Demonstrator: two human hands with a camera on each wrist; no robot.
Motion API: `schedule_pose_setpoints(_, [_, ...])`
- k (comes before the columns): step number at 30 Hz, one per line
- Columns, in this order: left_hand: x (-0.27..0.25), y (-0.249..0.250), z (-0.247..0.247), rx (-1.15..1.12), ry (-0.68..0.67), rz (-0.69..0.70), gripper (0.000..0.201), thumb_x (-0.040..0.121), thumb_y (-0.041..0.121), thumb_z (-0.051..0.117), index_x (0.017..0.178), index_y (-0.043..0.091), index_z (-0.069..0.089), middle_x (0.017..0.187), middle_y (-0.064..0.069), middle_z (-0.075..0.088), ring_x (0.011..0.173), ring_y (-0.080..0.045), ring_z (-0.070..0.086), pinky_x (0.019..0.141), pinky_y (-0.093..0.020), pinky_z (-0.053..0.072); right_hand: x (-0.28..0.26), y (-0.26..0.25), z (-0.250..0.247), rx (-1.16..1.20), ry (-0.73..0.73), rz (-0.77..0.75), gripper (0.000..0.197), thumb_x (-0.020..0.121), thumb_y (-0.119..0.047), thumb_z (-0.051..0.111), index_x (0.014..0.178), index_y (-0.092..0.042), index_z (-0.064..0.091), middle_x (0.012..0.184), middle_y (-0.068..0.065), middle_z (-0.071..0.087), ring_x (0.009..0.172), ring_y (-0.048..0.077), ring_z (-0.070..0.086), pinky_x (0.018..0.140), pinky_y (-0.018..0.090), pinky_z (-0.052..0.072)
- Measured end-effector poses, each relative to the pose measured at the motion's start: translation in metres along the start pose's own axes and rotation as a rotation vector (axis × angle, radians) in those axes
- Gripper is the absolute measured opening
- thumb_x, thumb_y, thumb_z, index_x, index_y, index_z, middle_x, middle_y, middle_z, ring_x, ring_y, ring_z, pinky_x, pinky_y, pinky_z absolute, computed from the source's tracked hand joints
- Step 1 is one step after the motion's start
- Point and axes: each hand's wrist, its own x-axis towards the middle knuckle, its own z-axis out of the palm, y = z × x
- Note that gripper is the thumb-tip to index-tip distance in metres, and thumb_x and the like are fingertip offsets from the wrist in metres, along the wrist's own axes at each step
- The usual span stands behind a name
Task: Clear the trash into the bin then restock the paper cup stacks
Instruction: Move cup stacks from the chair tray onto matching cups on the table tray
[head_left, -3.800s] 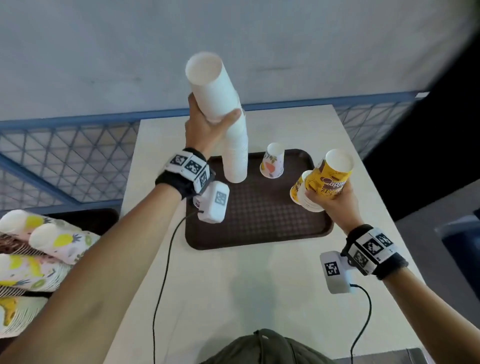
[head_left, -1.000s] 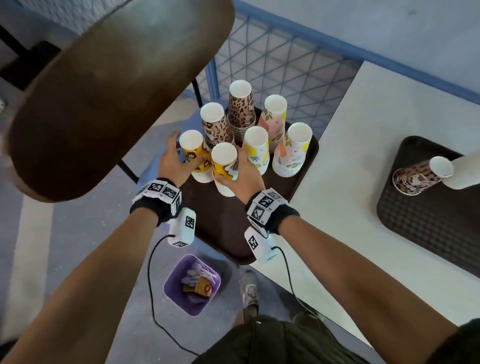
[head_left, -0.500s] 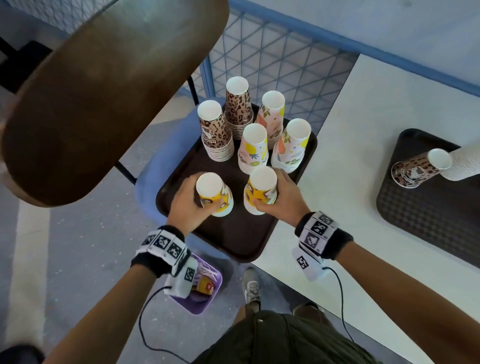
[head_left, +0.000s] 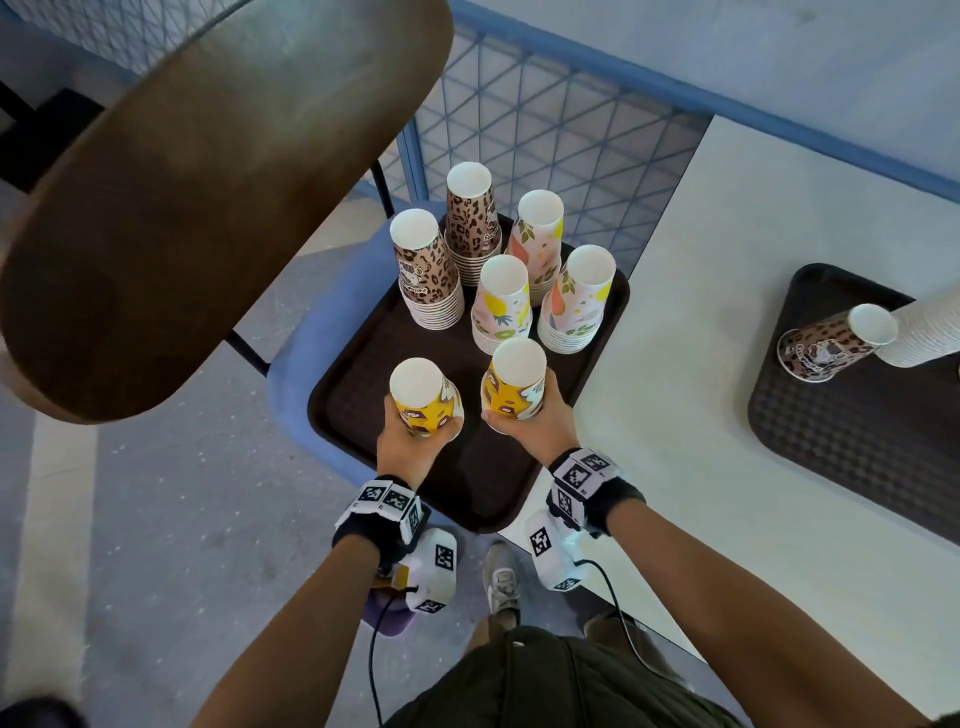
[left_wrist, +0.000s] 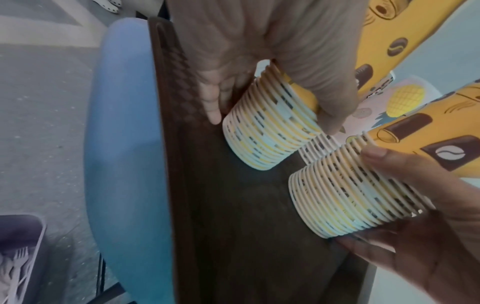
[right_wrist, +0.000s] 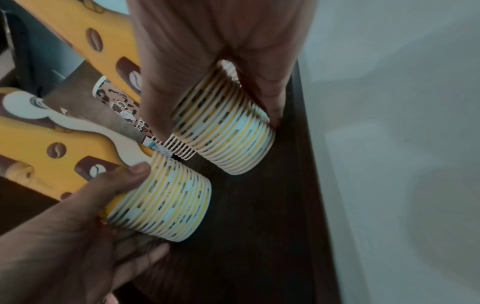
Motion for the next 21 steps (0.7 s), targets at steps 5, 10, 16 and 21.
schedule_pose_setpoints(5, [-0.003,-0.002,0.002,0.044,0.031,0.036,0.076,0.070,0.022,0.078,0.132,0.020,0.035,0.128,-0.004,0.057,0.120,-0.025,0.051,0.094,-0.024,0.035,-0.001,-0.002,0.001,0.018,0.011,-0.012,0.079,0.064,-0.020,0.082,0.130,-0.020,0.038,0.124,0.001,0.059,0.113,0.017,0.056,0.092,0.024,0.042])
schedule_pose_setpoints(10, [-0.008,-0.004,0.004,0.067,0.013,0.061,0.076,0.069,0.020,0.078,0.132,0.022,0.035,0.127,-0.003,0.058,0.119,-0.023,0.052,0.095,-0.026,0.036,-0.005,0.003,-0.002,0.077,-0.018,-0.014,0.079,0.066,-0.017,0.081,0.132,-0.020,0.037,0.119,-0.003,0.058,0.109,0.014,0.054,0.091,0.023,0.040])
schedule_pose_setpoints(16, [-0.017,0.016,0.012,0.104,-0.019,0.144,0.075,0.063,0.020,0.081,0.126,0.019,0.041,0.115,0.004,0.058,0.113,-0.019,0.054,0.094,-0.025,0.037,-0.010,0.002,-0.028,0.178,-0.002,-0.041,0.075,0.058,-0.026,0.083,0.124,-0.020,0.048,0.112,-0.007,0.062,0.108,0.015,0.059,0.101,0.036,0.046])
schedule_pose_setpoints(21, [-0.037,0.065,0.056,0.160,-0.144,0.317,0.073,0.065,0.011,0.081,0.128,0.011,0.044,0.109,0.005,0.054,0.102,-0.009,0.050,0.090,-0.021,0.036,-0.027,0.008,-0.103,0.274,0.105,-0.067,0.075,0.053,-0.036,0.081,0.120,-0.015,0.054,0.116,0.002,0.067,0.106,0.014,0.063,0.096,0.037,0.051])
